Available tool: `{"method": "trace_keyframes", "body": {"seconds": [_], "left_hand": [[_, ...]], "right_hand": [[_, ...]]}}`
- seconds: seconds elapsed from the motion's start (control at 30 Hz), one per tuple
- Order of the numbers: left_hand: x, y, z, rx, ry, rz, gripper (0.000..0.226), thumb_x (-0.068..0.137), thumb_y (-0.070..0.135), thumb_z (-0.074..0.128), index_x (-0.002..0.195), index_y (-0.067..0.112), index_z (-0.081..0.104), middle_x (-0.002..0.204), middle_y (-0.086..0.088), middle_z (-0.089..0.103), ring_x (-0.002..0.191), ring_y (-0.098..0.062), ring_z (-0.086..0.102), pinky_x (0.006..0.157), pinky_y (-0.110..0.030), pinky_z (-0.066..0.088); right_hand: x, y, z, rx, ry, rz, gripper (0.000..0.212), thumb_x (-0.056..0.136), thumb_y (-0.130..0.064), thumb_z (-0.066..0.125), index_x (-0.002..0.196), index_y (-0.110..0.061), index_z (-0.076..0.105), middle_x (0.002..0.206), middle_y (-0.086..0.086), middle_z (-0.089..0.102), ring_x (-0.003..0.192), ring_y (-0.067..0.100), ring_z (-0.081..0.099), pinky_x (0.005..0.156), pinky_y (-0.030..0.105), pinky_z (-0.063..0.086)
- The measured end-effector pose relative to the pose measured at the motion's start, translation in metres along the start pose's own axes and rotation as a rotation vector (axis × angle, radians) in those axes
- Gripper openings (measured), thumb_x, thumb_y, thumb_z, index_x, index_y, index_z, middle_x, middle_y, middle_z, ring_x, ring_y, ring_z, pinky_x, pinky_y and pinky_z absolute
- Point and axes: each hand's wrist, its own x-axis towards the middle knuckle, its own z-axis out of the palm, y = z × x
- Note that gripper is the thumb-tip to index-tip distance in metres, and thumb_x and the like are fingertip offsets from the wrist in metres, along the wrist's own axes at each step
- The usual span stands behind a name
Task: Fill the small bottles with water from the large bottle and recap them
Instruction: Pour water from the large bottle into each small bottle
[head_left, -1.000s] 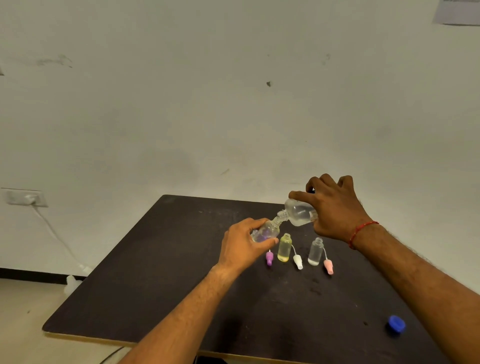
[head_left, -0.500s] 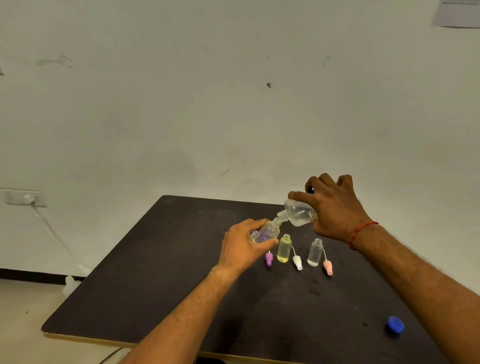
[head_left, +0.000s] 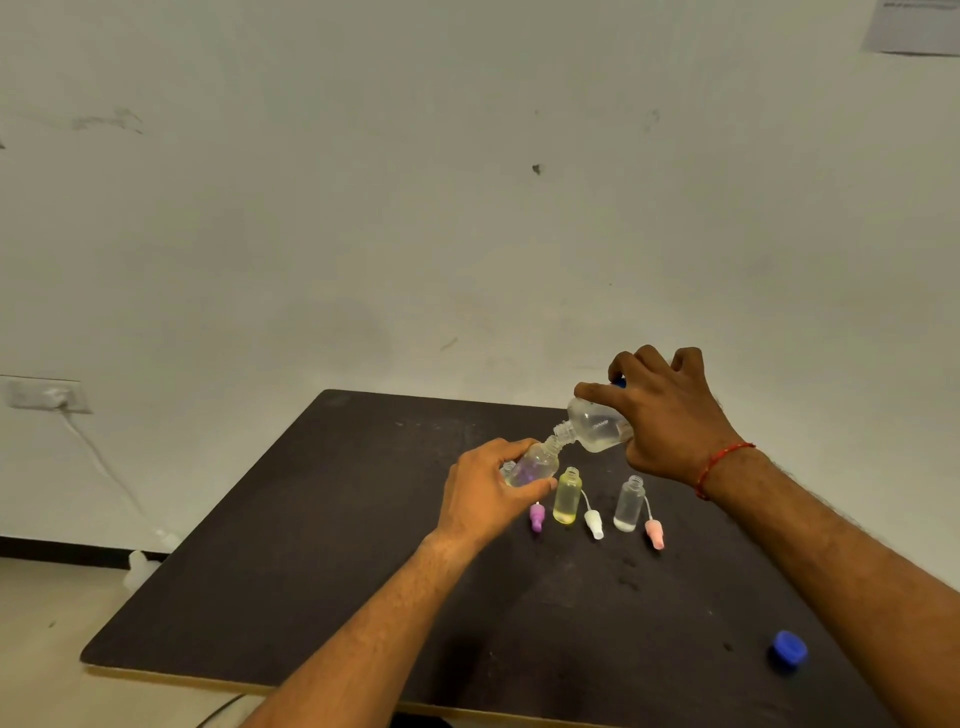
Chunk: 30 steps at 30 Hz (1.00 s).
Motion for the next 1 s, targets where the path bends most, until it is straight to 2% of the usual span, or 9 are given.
{"method": "trace_keyframes", "body": {"seconds": [0.13,0.3,0.5,0.67,0.77,0.9,1.0], "left_hand": [[-0.001,0.001,0.001,-0.004,0.002,-0.007,0.052,0.077,0.049,0.082,0.125,0.034,0.068,0.11,0.018,0.066,0.094,0.001,0.06,0.085,-0.021,0.054],[-0.001,0.0,0.003,-0.003,0.003,-0.01,0.051,0.078,0.049,0.081,0.125,0.034,0.068,0.113,0.014,0.069,0.091,0.001,0.06,0.084,-0.023,0.056],[-0.001,-0.001,0.003,-0.014,0.002,-0.018,0.054,0.077,0.052,0.081,0.126,0.034,0.068,0.114,0.014,0.069,0.09,0.003,0.06,0.085,-0.023,0.057],[-0.001,-0.002,0.002,-0.041,0.011,-0.032,0.061,0.076,0.051,0.082,0.131,0.029,0.066,0.122,0.012,0.069,0.101,0.0,0.06,0.09,-0.021,0.053],[-0.002,-0.002,0.0,-0.076,0.019,-0.023,0.06,0.075,0.049,0.083,0.129,0.03,0.067,0.123,0.015,0.069,0.105,0.003,0.06,0.093,-0.018,0.051],[-0.002,-0.006,-0.001,-0.106,0.024,-0.029,0.057,0.073,0.048,0.085,0.126,0.032,0.07,0.119,0.019,0.071,0.109,0.005,0.063,0.093,-0.015,0.052],[-0.001,-0.013,-0.003,-0.12,0.02,-0.037,0.054,0.073,0.048,0.085,0.123,0.035,0.07,0.119,0.022,0.07,0.111,0.008,0.062,0.093,-0.011,0.048]], "right_hand": [[0.0,0.0,0.0,-0.012,-0.005,-0.004,0.081,0.06,-0.028,0.081,0.134,-0.041,0.05,0.113,0.002,0.054,0.108,0.025,0.048,0.086,0.047,0.034],[0.001,0.001,0.001,-0.017,0.016,-0.013,0.081,0.056,-0.027,0.082,0.13,-0.041,0.053,0.109,0.002,0.054,0.104,0.024,0.049,0.084,0.047,0.032],[0.001,0.0,-0.001,-0.042,-0.006,-0.008,0.081,0.061,-0.029,0.079,0.135,-0.043,0.047,0.114,0.001,0.052,0.109,0.023,0.047,0.087,0.047,0.031],[-0.003,-0.002,0.006,-0.016,-0.013,0.031,0.079,0.065,-0.034,0.075,0.136,-0.043,0.042,0.114,-0.002,0.054,0.109,0.022,0.049,0.087,0.045,0.031],[-0.009,-0.006,0.016,0.068,-0.002,0.073,0.076,0.066,-0.041,0.072,0.135,-0.043,0.04,0.111,-0.004,0.058,0.107,0.02,0.052,0.088,0.044,0.031],[-0.02,-0.014,0.023,0.243,0.009,0.164,0.067,0.075,-0.054,0.059,0.136,-0.042,0.035,0.111,-0.011,0.062,0.105,0.015,0.056,0.09,0.042,0.031],[-0.029,-0.019,0.033,0.46,0.001,0.269,0.071,0.072,-0.067,0.061,0.133,-0.038,0.038,0.112,-0.013,0.065,0.102,0.014,0.062,0.094,0.042,0.038]]}}
